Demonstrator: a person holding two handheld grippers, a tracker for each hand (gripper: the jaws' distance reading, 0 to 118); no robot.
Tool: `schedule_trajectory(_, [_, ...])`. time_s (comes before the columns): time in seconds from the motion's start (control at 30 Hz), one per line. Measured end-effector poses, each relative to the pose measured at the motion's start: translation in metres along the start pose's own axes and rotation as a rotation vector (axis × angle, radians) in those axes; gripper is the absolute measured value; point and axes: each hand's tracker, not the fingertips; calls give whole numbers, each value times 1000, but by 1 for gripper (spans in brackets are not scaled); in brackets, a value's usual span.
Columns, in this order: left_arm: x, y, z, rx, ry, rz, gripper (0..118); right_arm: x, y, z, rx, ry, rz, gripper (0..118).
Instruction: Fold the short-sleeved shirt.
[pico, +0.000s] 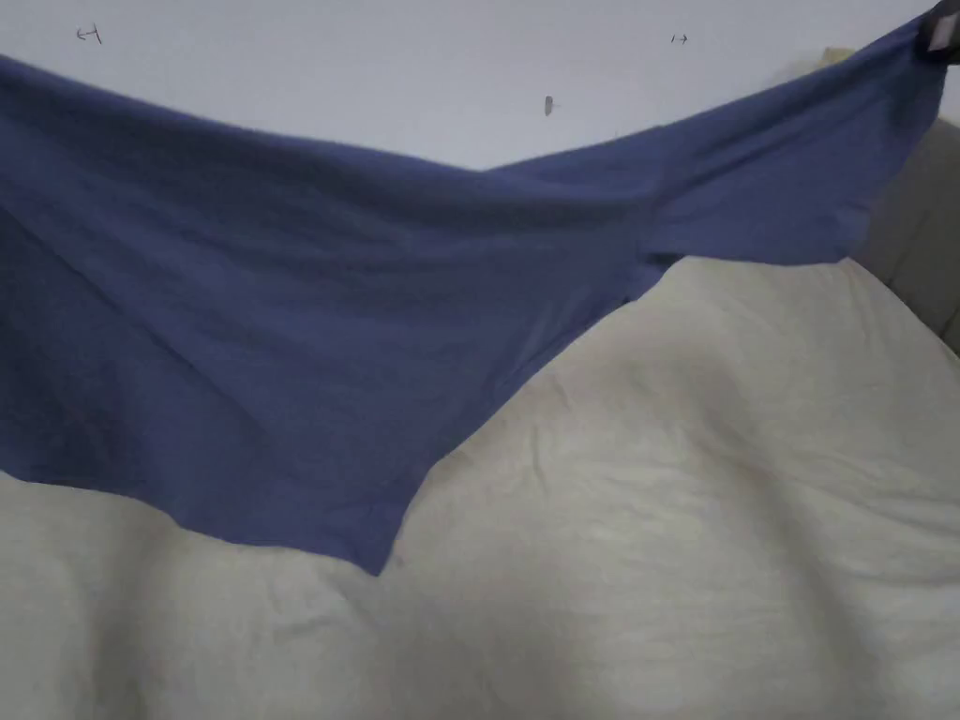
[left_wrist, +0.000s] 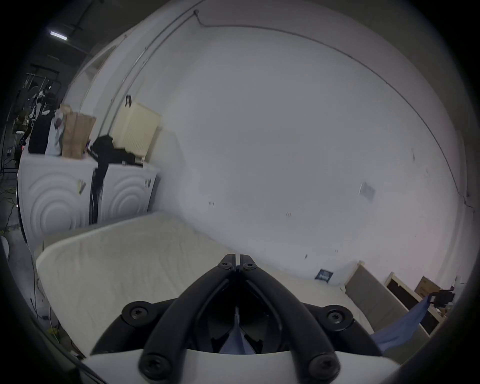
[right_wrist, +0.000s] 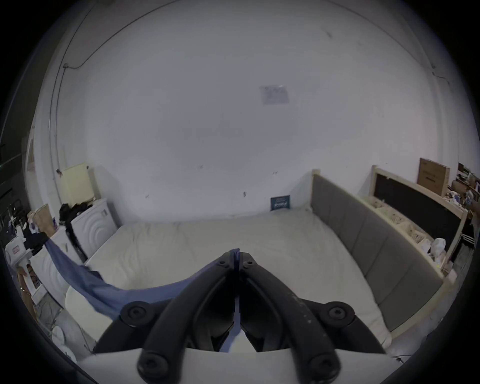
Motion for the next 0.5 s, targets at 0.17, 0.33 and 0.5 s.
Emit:
schedule_trajectory(0.17, [14, 57, -22, 41, 18, 20, 1, 13, 44, 7, 43, -39, -30, 5])
schedule_trajectory(0.33, [44, 92, -65, 20, 28, -10, 1, 0, 84, -19, 48, -96, -8, 5])
schedule_trajectory(0.5, [79, 114, -118, 10, 45, -126, 1, -18, 123, -66, 63, -163, 5, 5])
